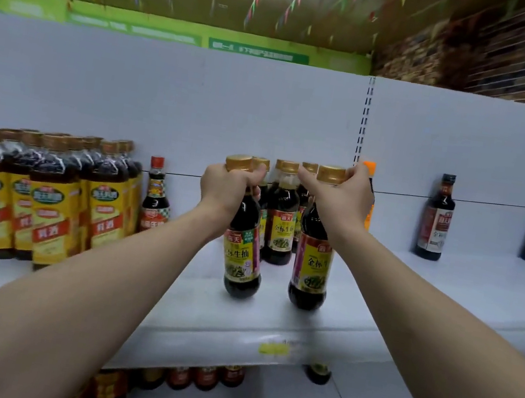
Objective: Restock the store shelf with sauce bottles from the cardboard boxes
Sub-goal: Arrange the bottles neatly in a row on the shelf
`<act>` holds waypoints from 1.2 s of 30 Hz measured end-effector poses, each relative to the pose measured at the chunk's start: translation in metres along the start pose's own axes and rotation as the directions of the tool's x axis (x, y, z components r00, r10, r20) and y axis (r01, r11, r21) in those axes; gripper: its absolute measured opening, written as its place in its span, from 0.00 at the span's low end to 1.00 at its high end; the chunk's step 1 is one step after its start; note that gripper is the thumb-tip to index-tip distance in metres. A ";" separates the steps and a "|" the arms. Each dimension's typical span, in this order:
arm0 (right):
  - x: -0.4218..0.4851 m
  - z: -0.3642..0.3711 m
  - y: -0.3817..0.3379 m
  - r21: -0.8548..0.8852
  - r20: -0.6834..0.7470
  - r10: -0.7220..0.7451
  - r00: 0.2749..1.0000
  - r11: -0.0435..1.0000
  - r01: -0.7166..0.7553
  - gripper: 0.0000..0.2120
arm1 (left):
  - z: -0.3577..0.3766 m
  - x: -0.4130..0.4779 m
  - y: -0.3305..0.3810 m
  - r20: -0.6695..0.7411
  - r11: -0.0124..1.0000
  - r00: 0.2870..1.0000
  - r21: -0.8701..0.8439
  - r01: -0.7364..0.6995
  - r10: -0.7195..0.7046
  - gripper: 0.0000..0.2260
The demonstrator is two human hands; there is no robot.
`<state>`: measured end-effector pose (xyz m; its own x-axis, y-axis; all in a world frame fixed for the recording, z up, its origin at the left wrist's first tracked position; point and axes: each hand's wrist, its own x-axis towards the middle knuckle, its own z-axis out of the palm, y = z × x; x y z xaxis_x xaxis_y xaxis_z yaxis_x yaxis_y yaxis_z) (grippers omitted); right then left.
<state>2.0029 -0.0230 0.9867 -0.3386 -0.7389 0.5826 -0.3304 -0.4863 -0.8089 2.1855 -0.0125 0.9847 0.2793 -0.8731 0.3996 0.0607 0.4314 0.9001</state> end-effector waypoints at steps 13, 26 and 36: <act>0.072 0.040 0.068 -0.069 -0.024 -0.034 0.999 0.997 0.032 0.31 | 0.034 0.070 -0.046 -0.050 0.983 0.999 0.184 0.009 0.000 0.11; 0.109 0.077 0.099 -0.081 0.067 -0.131 0.989 0.987 0.136 0.20 | 0.046 0.081 -0.064 -0.096 0.924 0.984 0.367 -0.108 0.153 0.15; 0.125 0.090 0.113 -0.160 0.047 -0.165 0.985 0.972 0.170 0.23 | 0.047 0.076 -0.064 -0.102 0.908 0.978 0.400 -0.126 0.181 0.15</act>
<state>2.0023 -0.2124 0.9612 -0.2382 -0.6697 0.7034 -0.5200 -0.5237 -0.6747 2.1581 -0.1172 0.9656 0.3822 -0.7525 0.5363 -0.3637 0.4111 0.8359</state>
